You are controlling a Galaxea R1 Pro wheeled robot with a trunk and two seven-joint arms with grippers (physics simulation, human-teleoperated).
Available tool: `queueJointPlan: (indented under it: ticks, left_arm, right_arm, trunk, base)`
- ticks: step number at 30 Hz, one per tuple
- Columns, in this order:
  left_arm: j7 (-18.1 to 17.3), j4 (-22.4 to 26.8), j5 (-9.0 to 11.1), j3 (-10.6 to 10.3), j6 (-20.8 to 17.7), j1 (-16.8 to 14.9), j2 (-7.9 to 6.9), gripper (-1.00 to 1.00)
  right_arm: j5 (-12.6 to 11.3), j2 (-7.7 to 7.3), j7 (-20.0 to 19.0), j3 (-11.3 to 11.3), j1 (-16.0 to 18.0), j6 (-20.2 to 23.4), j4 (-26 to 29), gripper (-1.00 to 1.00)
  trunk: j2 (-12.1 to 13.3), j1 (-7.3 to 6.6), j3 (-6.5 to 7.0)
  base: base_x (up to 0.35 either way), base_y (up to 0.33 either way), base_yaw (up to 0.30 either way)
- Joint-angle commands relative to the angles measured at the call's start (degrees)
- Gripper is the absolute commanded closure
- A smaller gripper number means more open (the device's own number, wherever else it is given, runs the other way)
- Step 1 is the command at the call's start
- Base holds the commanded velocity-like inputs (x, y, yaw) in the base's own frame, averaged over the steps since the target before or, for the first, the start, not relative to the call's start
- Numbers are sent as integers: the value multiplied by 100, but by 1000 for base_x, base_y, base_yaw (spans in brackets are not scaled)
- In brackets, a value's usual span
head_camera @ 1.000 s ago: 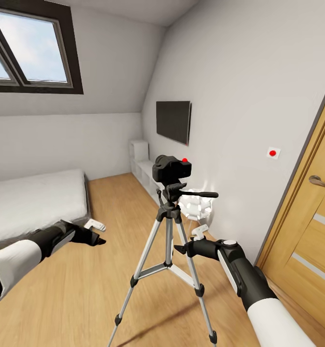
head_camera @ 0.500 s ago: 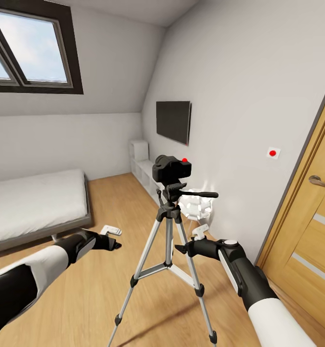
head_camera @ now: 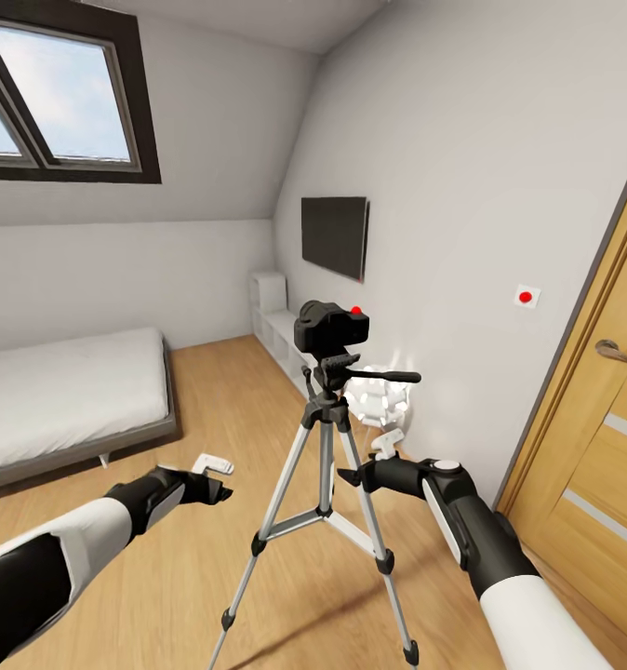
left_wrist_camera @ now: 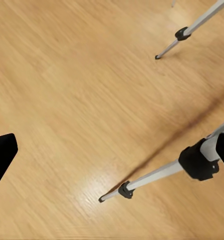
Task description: Attach the digital camera to the camera tripod in the bedroom.
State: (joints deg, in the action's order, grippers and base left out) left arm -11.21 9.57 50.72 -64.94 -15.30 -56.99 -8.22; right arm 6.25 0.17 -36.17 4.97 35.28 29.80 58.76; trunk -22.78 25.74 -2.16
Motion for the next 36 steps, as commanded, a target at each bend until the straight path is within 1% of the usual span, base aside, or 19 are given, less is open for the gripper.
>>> queueJointPlan:
  ticks: [1,4,9,12,14,18,19,22,24,29,30,35,36]
  left_arm:
    - [4,11,30,-17,-12,17,-10,-100]
    - [31,-34,32,-13,74,100,-17,-100]
    - [53,-366,34,-6,364,186,5,-100]
    - [55,-464,41,-4,461,224,9,-100]
    - [56,-516,83,-2,522,275,11,-100]
    - [57,-563,240,-1,588,368,13,-100]
    - [57,-575,307,-1,629,403,13,-100]
    - [59,-598,410,-2,784,505,8,-100]
    - [58,-602,428,-1,826,539,6,-100]
    - [64,-605,449,-1,867,612,5,-100]
    - [63,-605,454,-6,880,664,5,-100]
    - [63,-606,455,-9,946,730,5,-100]
    - [63,-606,456,-9,965,748,5,-100]
  right_arm:
    - [62,-2,-39,-5,5,15,16,-100]
    - [66,-11,-39,-4,2,16,18,-100]
    - [68,-22,-39,-5,-2,17,-13,-100]
    - [69,-24,-39,-5,-3,21,-18,-100]
    - [72,-29,-38,-5,-3,27,-20,-100]
    - [76,-33,-33,-5,-3,42,-28,-100]
    - [80,-33,-30,-5,-3,46,-29,-100]
    - [85,-39,-27,-5,-8,57,-64,-100]
    - [86,-43,-26,-5,-10,59,-93,-100]
    - [86,-116,-29,-5,-12,92,-141,-100]
    - [81,-190,-36,-5,-12,142,-141,-100]
    - [76,-254,-51,-5,-23,188,-112,-100]
    - [69,-304,-56,-5,-26,195,-108,-100]
  trunk:
    - [-14,4,-12]
    - [-14,4,-8]
    - [-14,4,-7]
    - [-14,4,-7]
    - [-14,4,-6]
    - [-14,4,-6]
    - [-14,4,-6]
    - [-14,4,-6]
    - [-14,4,-6]
    - [-14,4,-6]
    - [-14,4,-6]
    - [-14,4,-6]
    - [-14,4,-6]
  base:
    - [0,0,0]
    - [0,0,0]
    - [0,0,0]
    - [0,0,0]
    - [0,0,0]
    - [0,0,0]
    - [0,0,0]
    - [0,0,0]
    - [0,0,0]
    - [0,0,0]
    - [0,0,0]
    - [0,0,0]
    - [0,0,0]
